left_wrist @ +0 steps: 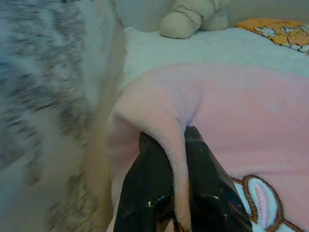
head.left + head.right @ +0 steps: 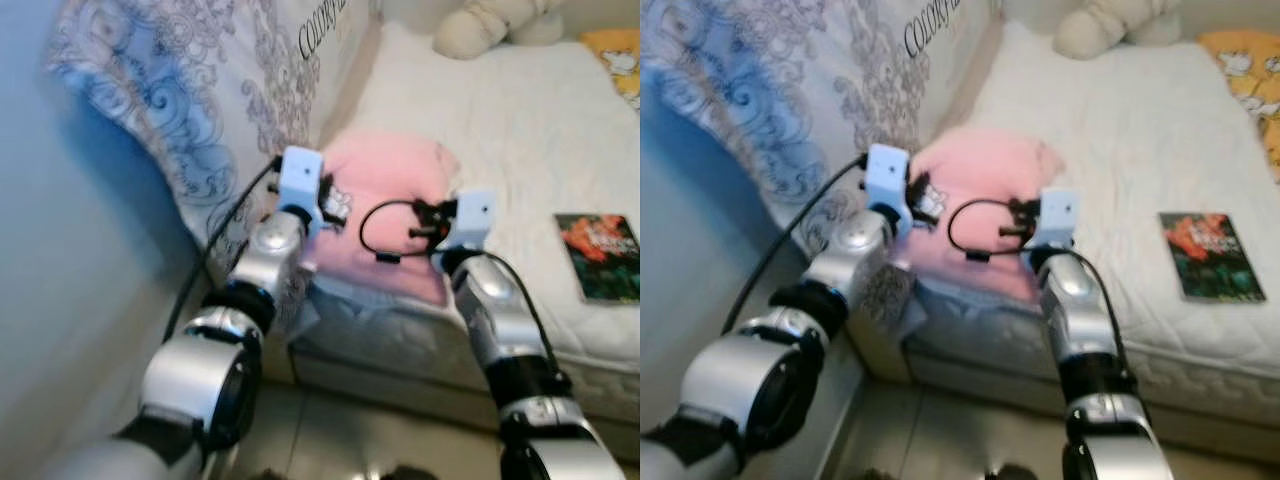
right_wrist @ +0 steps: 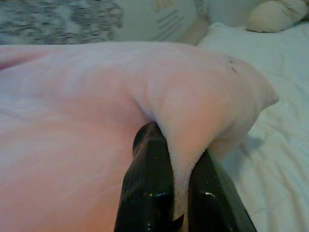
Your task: Clean up the room
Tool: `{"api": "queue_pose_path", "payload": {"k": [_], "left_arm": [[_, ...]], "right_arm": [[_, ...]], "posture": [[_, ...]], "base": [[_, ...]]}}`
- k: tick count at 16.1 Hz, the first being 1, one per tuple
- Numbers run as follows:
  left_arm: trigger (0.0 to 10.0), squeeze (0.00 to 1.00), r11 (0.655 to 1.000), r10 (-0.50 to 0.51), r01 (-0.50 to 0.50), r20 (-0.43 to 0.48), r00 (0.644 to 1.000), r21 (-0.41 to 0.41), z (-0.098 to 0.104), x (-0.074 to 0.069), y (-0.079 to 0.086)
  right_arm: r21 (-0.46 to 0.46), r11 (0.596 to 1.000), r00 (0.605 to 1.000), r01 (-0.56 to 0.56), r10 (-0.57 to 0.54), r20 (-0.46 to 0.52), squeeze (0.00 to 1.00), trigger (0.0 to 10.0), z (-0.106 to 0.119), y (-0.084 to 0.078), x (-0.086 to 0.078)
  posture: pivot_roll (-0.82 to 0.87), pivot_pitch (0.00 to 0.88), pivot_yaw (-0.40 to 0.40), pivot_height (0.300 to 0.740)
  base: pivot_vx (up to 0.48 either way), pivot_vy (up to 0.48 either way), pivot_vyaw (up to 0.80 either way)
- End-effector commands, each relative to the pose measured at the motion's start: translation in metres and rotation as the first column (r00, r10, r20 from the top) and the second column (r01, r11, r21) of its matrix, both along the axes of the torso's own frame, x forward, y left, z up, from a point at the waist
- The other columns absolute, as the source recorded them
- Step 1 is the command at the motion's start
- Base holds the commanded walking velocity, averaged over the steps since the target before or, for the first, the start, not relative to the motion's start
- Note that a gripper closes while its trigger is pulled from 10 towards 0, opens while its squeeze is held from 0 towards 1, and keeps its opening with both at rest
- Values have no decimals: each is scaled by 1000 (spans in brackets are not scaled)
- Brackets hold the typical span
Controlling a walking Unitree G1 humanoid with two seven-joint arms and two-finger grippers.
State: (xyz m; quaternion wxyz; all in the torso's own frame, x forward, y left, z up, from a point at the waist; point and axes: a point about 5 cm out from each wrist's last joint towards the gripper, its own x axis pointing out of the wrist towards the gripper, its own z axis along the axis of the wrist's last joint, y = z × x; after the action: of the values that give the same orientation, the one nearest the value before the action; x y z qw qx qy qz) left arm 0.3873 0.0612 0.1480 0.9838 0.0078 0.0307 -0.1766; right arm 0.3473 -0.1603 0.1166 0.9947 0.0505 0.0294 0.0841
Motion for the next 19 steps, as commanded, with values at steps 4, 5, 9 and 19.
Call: {"api": "queue_pose_path", "payload": {"k": [4, 5, 9, 19], "left_arm": [[10000, 0, 1000, -12, 12, 29, 1000, 13, 8, 2, -5], [10000, 0, 999, -32, 32, 19, 999, 18, 6, 0, -11], [10000, 0, 999, -51, 51, 0, 999, 9, 6, -1, -20], [10000, 0, 994, 7, -21, -133, 991, -103, 8, -6, -57]], "right_arm": [[-25, 996, 995, 89, -88, 37, 0, 10000, 7, -24, -4], [-25, 993, 993, 111, -111, 31, 0, 10000, 5, -31, -7], [-60, 986, 988, 157, -157, -7, 0, 10000, -2, -49, -11], [-543, 839, 975, 42, -154, -162, 0, 10000, 8, -71, 30]], "posture": [[-88, 0, 62, 740], [-92, 0, 71, 740], [-90, 0, 77, 740], [-89, 127, 26, 740]], "base": [[472, 0, 295], [435, 0, 494], [434, 0, 372], [260, 0, 0]]}}
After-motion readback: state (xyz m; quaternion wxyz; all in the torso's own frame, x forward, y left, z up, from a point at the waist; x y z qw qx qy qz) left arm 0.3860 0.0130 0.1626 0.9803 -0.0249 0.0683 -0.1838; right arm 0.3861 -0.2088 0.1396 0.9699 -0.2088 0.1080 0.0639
